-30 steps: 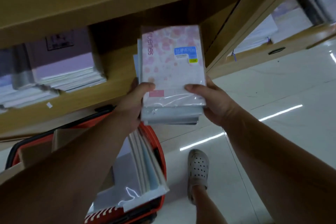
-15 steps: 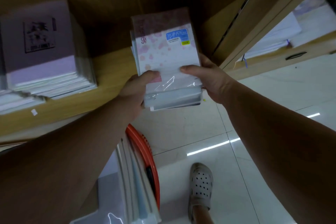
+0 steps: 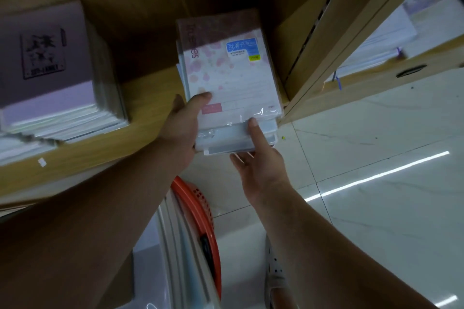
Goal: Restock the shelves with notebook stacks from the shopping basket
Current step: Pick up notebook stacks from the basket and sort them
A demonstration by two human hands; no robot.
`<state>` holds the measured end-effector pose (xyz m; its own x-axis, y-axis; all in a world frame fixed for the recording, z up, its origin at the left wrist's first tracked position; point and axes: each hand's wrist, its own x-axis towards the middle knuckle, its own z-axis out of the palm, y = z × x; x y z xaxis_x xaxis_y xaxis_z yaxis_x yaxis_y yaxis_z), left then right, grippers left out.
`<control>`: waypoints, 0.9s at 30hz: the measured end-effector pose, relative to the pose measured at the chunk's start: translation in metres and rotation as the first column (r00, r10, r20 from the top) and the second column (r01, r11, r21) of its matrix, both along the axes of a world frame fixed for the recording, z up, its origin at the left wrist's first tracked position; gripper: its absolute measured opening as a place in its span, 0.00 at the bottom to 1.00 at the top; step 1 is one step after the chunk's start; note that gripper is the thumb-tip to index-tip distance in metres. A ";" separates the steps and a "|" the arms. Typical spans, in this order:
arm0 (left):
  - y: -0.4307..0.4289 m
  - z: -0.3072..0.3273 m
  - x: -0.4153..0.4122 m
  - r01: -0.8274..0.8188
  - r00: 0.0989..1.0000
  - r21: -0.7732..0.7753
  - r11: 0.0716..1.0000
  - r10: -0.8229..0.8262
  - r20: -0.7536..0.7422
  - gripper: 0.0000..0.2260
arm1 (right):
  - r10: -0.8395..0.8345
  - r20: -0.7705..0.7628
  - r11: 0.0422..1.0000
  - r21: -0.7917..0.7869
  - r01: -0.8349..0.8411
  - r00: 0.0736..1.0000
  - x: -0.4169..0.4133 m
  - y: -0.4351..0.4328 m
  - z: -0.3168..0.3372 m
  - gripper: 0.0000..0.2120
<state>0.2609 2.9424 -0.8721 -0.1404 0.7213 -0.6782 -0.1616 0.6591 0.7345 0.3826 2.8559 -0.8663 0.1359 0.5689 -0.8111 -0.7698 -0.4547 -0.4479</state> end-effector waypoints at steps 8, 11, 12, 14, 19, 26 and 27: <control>0.044 0.002 0.028 0.072 0.997 0.050 0.996 -0.071 -0.010 0.21 | -0.003 -0.026 0.979 0.202 0.008 1.000 0.024 0.048 -0.005 0.19; 0.066 0.009 0.031 0.129 0.991 0.057 0.990 -0.126 -0.053 0.22 | 0.053 -0.032 0.985 0.167 -0.047 0.998 0.027 0.058 -0.002 0.18; 0.068 0.012 0.031 0.139 0.988 0.076 0.987 -0.133 -0.072 0.22 | 0.058 -0.027 0.988 0.146 -0.053 0.998 0.027 0.057 -0.002 0.19; 0.063 0.018 0.029 0.160 0.983 0.118 0.980 -0.147 -0.108 0.21 | 0.029 -0.012 0.995 0.092 -0.028 1.000 0.024 0.051 -0.002 0.23; 0.029 0.013 0.031 0.110 0.991 0.119 0.987 -0.118 0.062 0.20 | 0.021 0.027 0.992 0.124 -0.024 0.999 0.012 0.042 -0.003 0.14; 0.034 0.008 0.037 0.078 0.991 0.150 0.986 -0.093 0.095 0.15 | 0.132 0.110 0.949 0.274 -0.158 0.985 0.036 0.072 0.002 0.29; 0.039 0.008 0.036 0.083 0.991 0.125 0.989 -0.095 0.097 0.15 | 0.189 0.110 0.935 0.283 -0.213 0.976 0.038 0.075 0.004 0.35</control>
